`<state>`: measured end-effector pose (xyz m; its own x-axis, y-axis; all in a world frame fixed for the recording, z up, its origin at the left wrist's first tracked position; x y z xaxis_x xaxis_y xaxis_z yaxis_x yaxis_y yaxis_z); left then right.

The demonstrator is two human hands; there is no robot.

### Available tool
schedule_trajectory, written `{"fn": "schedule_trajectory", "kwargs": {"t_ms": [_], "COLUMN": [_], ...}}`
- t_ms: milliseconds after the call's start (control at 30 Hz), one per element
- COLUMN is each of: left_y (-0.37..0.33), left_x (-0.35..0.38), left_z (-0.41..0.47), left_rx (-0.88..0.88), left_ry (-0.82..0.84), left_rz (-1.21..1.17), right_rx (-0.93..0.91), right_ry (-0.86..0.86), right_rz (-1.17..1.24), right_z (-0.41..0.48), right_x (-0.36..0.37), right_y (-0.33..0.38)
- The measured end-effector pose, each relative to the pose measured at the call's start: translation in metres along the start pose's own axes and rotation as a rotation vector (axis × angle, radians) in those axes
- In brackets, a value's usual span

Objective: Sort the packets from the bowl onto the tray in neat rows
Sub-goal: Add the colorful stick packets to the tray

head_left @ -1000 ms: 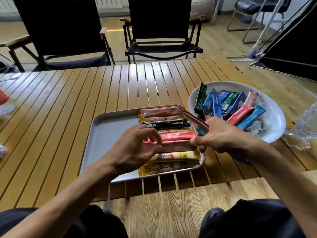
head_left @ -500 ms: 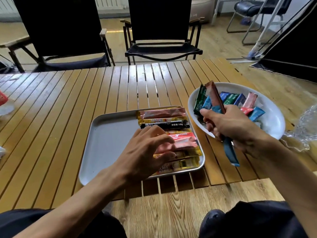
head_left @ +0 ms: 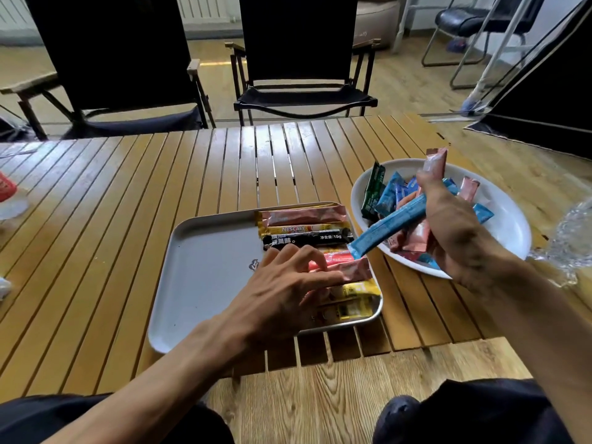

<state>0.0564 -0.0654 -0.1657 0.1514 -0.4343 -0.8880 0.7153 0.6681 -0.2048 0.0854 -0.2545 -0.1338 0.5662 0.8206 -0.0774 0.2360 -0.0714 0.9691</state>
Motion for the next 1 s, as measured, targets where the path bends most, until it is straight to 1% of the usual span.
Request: {"fn": "schedule_trajectory", "kwargs": {"t_ms": [67, 133, 167, 200, 300, 367, 433, 533, 600, 633, 733, 800, 834, 1000], "left_y": [-0.001, -0.003, -0.002, 0.002, 0.027, 0.038, 0.037, 0.032, 0.034, 0.039, 0.051, 0.054, 0.056, 0.075], "left_x": [0.001, -0.001, -0.005, -0.012, -0.034, -0.033, -0.026, -0.022, -0.024, -0.029, -0.054, -0.062, -0.062, -0.047], "left_z": [0.001, 0.002, 0.003, 0.004, 0.006, 0.007, 0.008, 0.007, 0.005, 0.005, 0.006, 0.004, 0.002, -0.007], "left_rx": [0.009, 0.016, -0.011, -0.078, -0.395, -0.573, -0.683, -0.705, -0.717, -0.704, -0.570, -0.555, -0.578, -0.815], "left_ry": [-0.008, -0.036, -0.066, -0.112, -0.258, -0.217, -0.133, -0.077, -0.091, -0.140, -0.323, -0.368, -0.372, -0.374], "left_rz": [0.012, 0.005, -0.024, -0.088, -0.396, -0.617, -0.844, -0.974, -1.010, -0.977, -0.757, -0.755, -0.788, -1.001], "right_rx": [-0.016, 0.010, 0.037, 0.058, 0.106, 0.122, 0.150, 0.168, 0.165, 0.154, 0.144, 0.166, 0.165, 0.086], "right_ry": [-0.024, 0.004, 0.022, 0.037, 0.083, 0.107, 0.117, 0.139, 0.164, 0.176, 0.227, 0.280, 0.294, 0.285], "right_rz": [0.014, 0.013, 0.016, 0.018, 0.058, 0.072, 0.086, 0.098, 0.082, 0.044, -0.027, -0.025, -0.038, -0.142], "right_z": [0.000, 0.001, 0.000, 0.000, -0.003, -0.008, -0.013, -0.018, -0.019, -0.019, -0.018, -0.019, -0.019, -0.016], "right_x": [-0.003, -0.002, 0.000, 0.001, 0.009, 0.014, 0.019, 0.027, 0.030, 0.030, 0.029, 0.033, 0.034, 0.038], "right_y": [0.002, -0.001, -0.004, -0.006, -0.012, -0.014, -0.017, -0.021, -0.022, -0.023, -0.023, -0.026, -0.027, -0.030]}}
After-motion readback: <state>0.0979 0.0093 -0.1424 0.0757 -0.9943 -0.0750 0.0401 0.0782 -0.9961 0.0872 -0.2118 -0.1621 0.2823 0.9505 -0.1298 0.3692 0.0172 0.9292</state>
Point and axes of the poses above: each hand's wrist, its own z-axis towards the middle knuckle, its own x-axis out of the palm, y = z × x, the point moved 10 cm from there along z, towards the middle knuckle, and after that the axes turned 14 degrees about -y, right-handed, at the moved point
